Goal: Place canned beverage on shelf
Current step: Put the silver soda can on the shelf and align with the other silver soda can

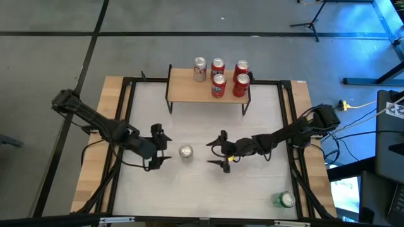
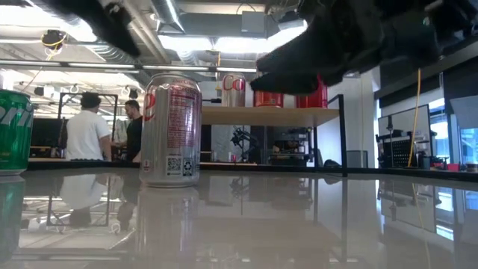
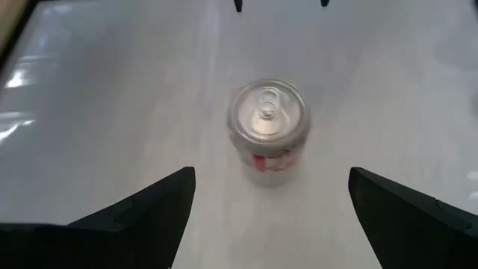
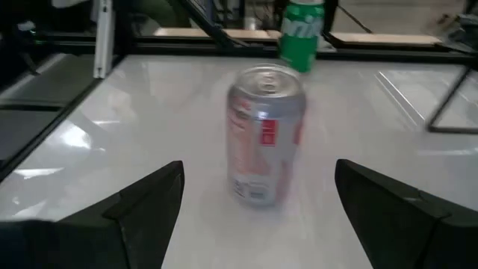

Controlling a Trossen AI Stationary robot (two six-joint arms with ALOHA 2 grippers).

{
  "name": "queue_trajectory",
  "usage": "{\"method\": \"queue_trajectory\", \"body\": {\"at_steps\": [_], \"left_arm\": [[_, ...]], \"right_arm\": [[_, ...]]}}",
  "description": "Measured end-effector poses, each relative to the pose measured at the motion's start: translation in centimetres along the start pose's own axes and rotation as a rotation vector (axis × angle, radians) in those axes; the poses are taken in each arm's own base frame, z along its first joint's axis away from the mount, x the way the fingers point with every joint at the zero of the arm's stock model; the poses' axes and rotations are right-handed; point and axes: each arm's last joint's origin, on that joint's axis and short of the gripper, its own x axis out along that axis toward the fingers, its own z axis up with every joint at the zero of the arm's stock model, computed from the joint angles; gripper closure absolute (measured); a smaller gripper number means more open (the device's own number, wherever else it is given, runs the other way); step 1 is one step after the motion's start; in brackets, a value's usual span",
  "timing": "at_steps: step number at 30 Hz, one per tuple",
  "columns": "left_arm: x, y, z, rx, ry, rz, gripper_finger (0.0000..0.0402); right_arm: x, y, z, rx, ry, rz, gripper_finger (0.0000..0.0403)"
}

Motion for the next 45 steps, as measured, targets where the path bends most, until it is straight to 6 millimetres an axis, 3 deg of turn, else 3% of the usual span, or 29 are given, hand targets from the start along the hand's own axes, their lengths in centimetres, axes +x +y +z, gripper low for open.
{"method": "queue_trajectory", "body": {"at_steps": [9,15,19,26,35,45], "left_arm": [[3.8,-0.5,-5.6,-0.049,-0.116,-0.063,0.0060],[5.9,0.0,-7.5,-0.069,-0.190,-0.060,0.0060],[6.9,0.4,-8.5,-0.065,-0.177,-0.041,0.0060],[8.7,0.7,-9.1,-0.010,-0.212,-0.029,0.0060],[10.2,-0.4,-8.7,0.018,-0.275,-0.173,0.0060],[10.7,-1.0,-9.0,-0.026,-0.248,-0.282,0.0060]], "right_arm": [[3.8,0.6,-1.9,-0.013,-0.017,0.006,0.0059],[6.8,1.0,-1.8,-0.019,-0.001,-0.078,0.0059],[7.5,1.1,-1.5,-0.024,0.014,-0.103,0.0059],[7.6,1.0,-1.3,-0.020,0.010,-0.148,0.0059],[7.6,0.9,-1.2,-0.020,0.002,-0.177,0.0059],[6.9,0.7,-1.4,-0.091,0.135,-0.237,0.0059]]}}
